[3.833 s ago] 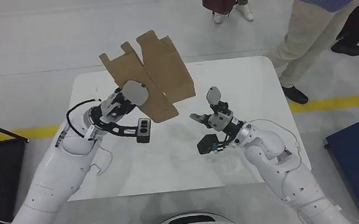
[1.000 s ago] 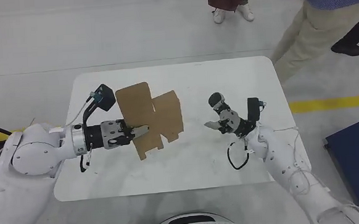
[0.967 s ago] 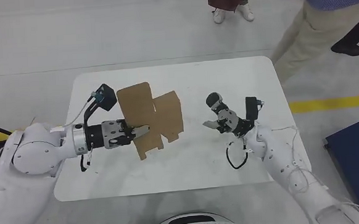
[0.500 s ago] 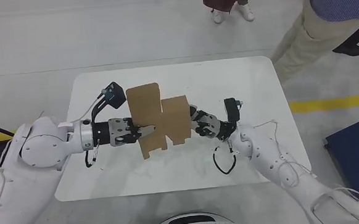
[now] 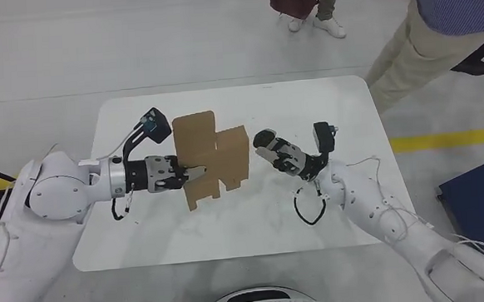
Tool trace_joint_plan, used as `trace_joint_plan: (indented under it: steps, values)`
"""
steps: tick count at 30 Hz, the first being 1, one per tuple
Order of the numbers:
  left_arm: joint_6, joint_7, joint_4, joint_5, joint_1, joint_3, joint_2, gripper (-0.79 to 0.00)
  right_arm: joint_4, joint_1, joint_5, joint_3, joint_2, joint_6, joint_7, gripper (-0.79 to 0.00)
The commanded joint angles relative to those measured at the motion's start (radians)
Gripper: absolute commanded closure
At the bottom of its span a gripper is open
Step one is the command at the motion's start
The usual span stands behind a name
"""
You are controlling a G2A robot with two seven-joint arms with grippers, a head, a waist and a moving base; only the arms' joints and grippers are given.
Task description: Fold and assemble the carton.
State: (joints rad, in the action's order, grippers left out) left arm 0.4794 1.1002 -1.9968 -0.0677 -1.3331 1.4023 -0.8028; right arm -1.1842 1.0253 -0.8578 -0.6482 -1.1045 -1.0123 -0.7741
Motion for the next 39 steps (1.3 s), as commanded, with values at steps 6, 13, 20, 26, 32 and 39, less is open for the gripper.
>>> trace_joint_plan:
  steps: [6,13,20,26,32,39]
  values:
    - [0.000,0.006,0.005,-0.006,0.027,-0.035,-0.001,0.000,-0.031,-0.049,0.015,0.115,0.009,0.000,0.016,-0.332]
    - [0.006,0.001,0.016,-0.002,0.043,-0.051,-0.002,0.000,-0.011,-0.101,0.037,0.207,0.023,0.000,-0.006,-0.268]
    - [0.005,-0.009,0.019,-0.001,0.045,-0.056,-0.001,0.000,0.003,-0.139,0.061,0.279,0.031,0.000,-0.034,0.000]
    - [-0.027,-0.035,0.033,-0.008,0.036,-0.038,0.002,-0.785,-0.001,-0.148,0.101,0.291,0.041,0.000,-0.034,0.000]
    - [-0.036,-0.055,0.049,-0.009,-0.014,0.074,0.015,-0.785,-0.015,-0.140,0.108,0.276,0.052,0.000,-0.034,0.000]
    - [-0.049,-0.074,0.042,-0.010,-0.053,0.131,0.020,-0.785,-0.015,-0.140,0.108,0.276,0.052,0.000,-0.034,0.000]
